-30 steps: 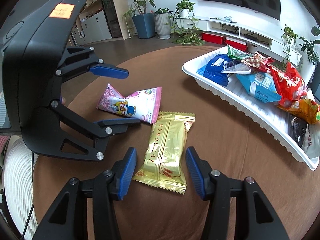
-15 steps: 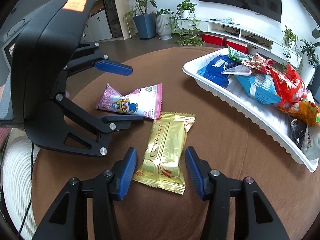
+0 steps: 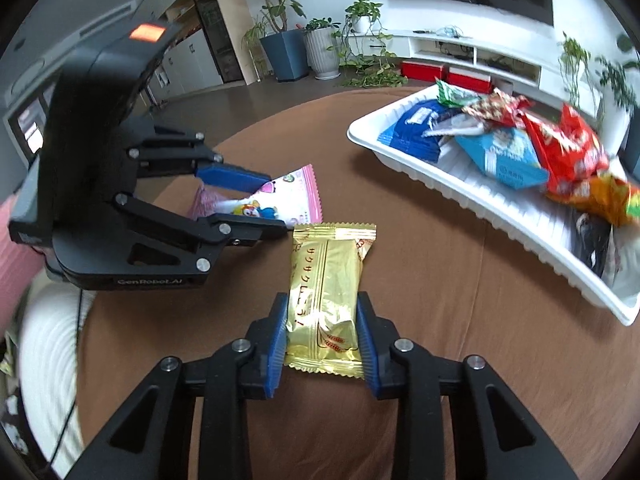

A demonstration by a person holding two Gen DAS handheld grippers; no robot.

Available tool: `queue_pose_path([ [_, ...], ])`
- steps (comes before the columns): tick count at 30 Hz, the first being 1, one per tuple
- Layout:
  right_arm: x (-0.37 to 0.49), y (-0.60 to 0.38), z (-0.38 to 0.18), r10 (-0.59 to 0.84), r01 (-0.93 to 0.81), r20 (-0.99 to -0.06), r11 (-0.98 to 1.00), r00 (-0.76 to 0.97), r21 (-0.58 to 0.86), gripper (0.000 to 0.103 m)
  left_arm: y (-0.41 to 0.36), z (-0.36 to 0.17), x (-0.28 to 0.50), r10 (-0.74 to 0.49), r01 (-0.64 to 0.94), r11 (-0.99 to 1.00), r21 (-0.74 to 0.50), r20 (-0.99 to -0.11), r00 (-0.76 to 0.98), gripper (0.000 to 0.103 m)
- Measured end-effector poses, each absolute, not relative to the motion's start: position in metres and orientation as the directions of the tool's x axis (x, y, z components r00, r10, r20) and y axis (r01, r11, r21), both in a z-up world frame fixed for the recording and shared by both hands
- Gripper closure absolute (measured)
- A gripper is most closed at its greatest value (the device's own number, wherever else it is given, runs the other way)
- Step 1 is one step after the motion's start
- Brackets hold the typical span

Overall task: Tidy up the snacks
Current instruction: 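Grasp the pink cartoon packet with left tool while right tool grasps the gold bar, then carry pink packet and gold bar into the white tray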

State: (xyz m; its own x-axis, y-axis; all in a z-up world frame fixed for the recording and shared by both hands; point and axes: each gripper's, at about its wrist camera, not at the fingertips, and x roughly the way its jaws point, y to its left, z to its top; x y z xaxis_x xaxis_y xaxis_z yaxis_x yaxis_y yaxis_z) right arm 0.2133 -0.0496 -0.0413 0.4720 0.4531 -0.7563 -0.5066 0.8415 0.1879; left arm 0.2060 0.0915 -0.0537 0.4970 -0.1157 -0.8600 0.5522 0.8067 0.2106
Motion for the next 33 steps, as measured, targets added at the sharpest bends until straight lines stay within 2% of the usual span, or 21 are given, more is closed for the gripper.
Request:
queue_pose_path([
  [3,0.213,-0.059,-0.042,0.487,-0.487,-0.746,0.837,0.454,0.25,0.069,0.089,-0.054,0.205,-0.108,0.542,0.814,0.209,-0.862,0.496,0.073],
  [12,0.211,-0.09,-0.046,0.574,-0.413,-0.705,0.81,0.417,0.416,0.07,0.097,-0.045,0.19,-0.171,0.509,0.854,0.106,-0.868,0.467,0.078],
  [33,0.197,-0.121,-0.035,0.637,-0.338,-0.626,0.77,0.45,0.541,0.07,0.094,-0.018,0.153,-0.249,0.487,0.873,0.015,-0.845,0.473,0.08],
])
